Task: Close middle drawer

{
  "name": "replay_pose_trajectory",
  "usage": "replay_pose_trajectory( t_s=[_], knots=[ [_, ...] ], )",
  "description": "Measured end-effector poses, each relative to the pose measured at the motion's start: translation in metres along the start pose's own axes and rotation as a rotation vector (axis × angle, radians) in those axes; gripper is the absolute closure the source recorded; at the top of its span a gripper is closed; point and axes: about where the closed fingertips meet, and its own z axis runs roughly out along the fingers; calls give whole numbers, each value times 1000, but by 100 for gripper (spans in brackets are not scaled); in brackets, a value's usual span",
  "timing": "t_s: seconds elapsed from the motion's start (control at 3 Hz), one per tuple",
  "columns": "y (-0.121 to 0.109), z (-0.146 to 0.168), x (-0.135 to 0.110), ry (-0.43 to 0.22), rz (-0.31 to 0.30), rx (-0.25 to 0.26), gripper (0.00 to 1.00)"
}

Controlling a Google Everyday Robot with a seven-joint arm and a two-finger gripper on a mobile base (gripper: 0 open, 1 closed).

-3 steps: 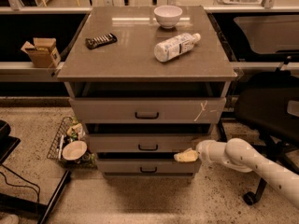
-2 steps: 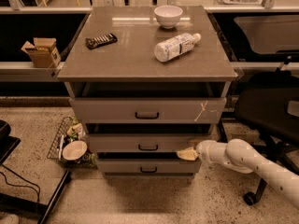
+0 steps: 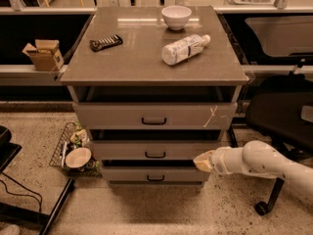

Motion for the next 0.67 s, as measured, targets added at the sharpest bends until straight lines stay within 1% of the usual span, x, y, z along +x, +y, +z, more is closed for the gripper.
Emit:
replay_pose_trajectory(
  t_s=[0.33,0.67],
  knots=[
    [53,-52,14,232,-73,-19,100],
    [77,-105,12,379,-86,19,100]
  ],
)
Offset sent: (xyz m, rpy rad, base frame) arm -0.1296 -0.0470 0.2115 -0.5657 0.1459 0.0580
